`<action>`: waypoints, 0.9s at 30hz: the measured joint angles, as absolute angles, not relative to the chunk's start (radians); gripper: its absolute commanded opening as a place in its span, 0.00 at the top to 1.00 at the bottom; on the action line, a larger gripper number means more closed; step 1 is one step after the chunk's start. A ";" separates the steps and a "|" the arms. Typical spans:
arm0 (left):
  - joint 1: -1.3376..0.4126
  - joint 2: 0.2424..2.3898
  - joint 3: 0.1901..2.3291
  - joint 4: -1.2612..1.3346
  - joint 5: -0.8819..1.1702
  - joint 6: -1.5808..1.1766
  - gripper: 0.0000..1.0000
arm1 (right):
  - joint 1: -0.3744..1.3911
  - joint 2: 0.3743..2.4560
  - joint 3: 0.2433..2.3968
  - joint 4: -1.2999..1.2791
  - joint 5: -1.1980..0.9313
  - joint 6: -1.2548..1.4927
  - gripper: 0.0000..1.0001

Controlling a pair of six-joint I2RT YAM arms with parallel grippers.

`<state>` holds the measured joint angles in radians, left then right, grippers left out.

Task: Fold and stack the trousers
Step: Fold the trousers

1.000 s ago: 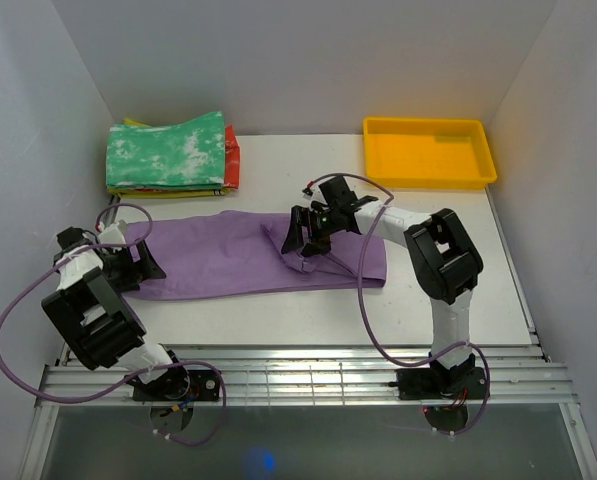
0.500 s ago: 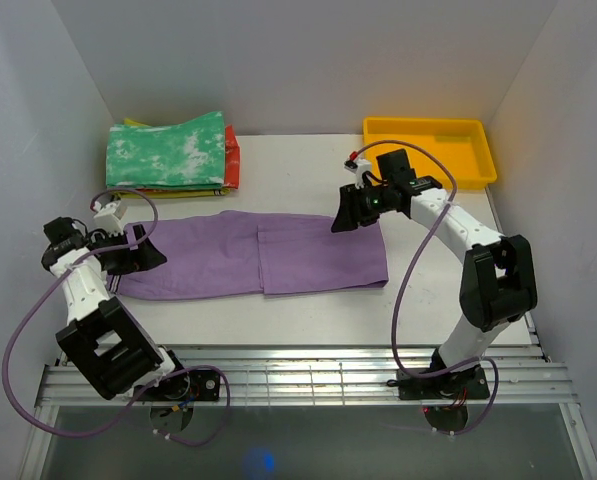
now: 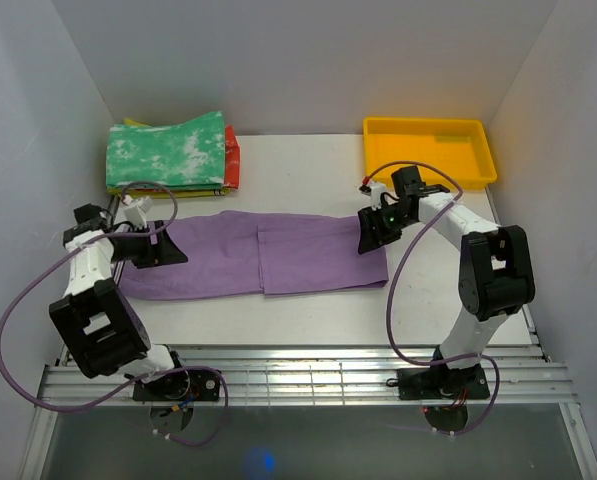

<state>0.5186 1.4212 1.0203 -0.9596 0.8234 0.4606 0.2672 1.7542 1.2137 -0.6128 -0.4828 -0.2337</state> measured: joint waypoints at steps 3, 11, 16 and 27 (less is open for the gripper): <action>0.358 1.427 1.014 -0.900 0.843 0.358 0.21 | 0.198 1.747 1.227 -0.616 -0.506 -0.235 0.39; 0.035 1.473 0.905 -0.509 0.840 -0.095 0.24 | -0.002 1.701 1.235 -0.643 -0.532 -0.234 0.27; -0.117 1.590 0.900 -0.329 0.782 -0.272 0.27 | -0.035 1.701 1.226 -0.656 -0.530 -0.239 0.24; -0.183 1.741 0.897 -0.244 0.650 -0.429 0.41 | -0.033 1.728 1.163 -0.655 -0.562 -0.255 0.22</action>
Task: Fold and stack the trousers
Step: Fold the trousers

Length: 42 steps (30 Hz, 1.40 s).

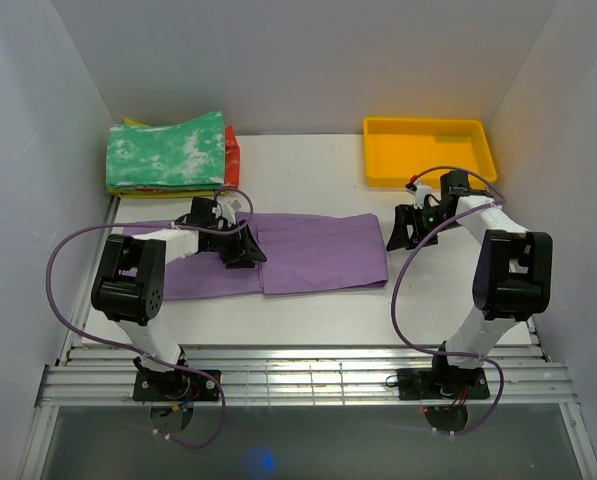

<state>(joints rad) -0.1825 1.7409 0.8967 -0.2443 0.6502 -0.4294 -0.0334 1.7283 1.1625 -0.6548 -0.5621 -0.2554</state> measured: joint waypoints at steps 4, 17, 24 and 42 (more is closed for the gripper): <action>-0.206 1.741 0.879 -0.194 0.658 -0.464 0.42 | -0.033 1.736 1.163 -0.654 -0.572 -0.259 0.23; -0.253 1.787 0.914 -0.179 0.684 -0.494 0.98 | -0.033 1.761 1.163 -0.655 -0.580 -0.271 0.22; -0.254 1.755 0.997 -0.253 0.664 -0.433 1.00 | -0.033 1.774 1.163 -0.656 -0.589 -0.274 0.21; -0.248 1.689 0.975 -0.284 0.561 -0.279 1.00 | -0.033 1.798 1.163 -0.656 -0.606 -0.296 0.19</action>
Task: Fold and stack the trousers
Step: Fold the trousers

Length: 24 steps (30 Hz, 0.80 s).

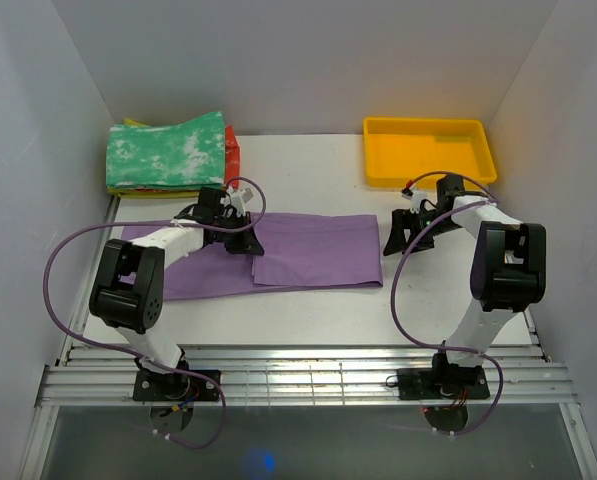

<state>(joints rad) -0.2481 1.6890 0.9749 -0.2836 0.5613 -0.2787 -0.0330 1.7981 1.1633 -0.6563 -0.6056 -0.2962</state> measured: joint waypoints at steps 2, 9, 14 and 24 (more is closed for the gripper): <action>-0.248 1.689 0.975 -0.284 0.546 -0.262 1.00 | -0.033 1.802 1.163 -0.656 -0.606 -0.297 0.18; -0.248 1.718 0.975 -0.276 0.508 -0.233 1.00 | -0.031 1.815 1.163 -0.652 -0.625 -0.296 0.18; -0.238 1.754 0.974 -0.282 0.476 -0.233 1.00 | -0.018 1.840 1.161 -0.626 -0.658 -0.287 0.18; -0.228 1.758 0.973 -0.294 0.452 -0.226 0.97 | 0.023 1.893 1.161 -0.564 -0.754 -0.229 0.20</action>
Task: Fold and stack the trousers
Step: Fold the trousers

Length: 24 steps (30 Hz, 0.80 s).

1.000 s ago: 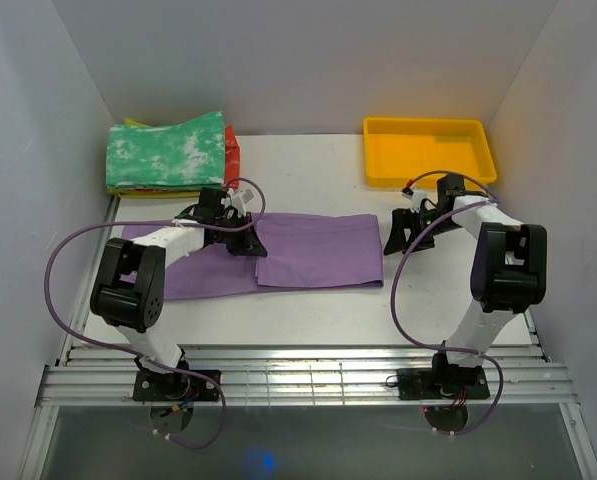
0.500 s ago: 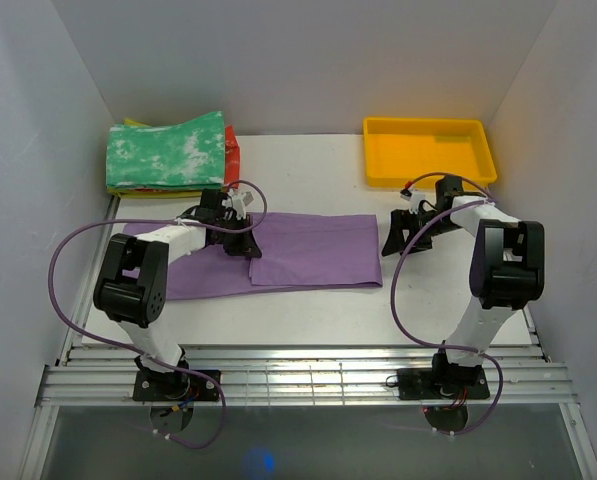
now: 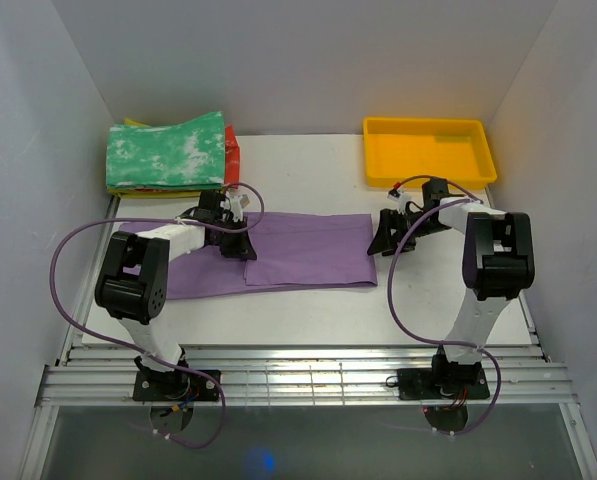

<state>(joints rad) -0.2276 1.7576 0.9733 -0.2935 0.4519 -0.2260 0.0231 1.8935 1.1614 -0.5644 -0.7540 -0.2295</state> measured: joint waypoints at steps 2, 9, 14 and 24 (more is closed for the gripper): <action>-0.228 1.758 0.973 -0.297 0.448 -0.225 0.92 | 0.035 1.907 1.162 -0.544 -0.781 -0.209 0.22; -0.226 1.758 0.981 -0.323 0.422 -0.218 0.95 | 0.068 1.954 1.164 -0.462 -0.834 -0.128 0.38; -0.223 1.760 0.987 -0.337 0.413 -0.214 0.84 | 0.074 1.990 1.174 -0.430 -0.841 -0.100 0.75; -0.193 1.757 1.080 -0.436 0.466 -0.146 0.02 | 0.057 2.018 1.188 -0.446 -0.822 -0.123 0.92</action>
<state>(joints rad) -0.1932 1.7573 1.0801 -0.4358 0.4656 -0.1463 0.0570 2.0178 1.1885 -0.4461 -0.8219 -0.1234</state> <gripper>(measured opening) 0.951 0.087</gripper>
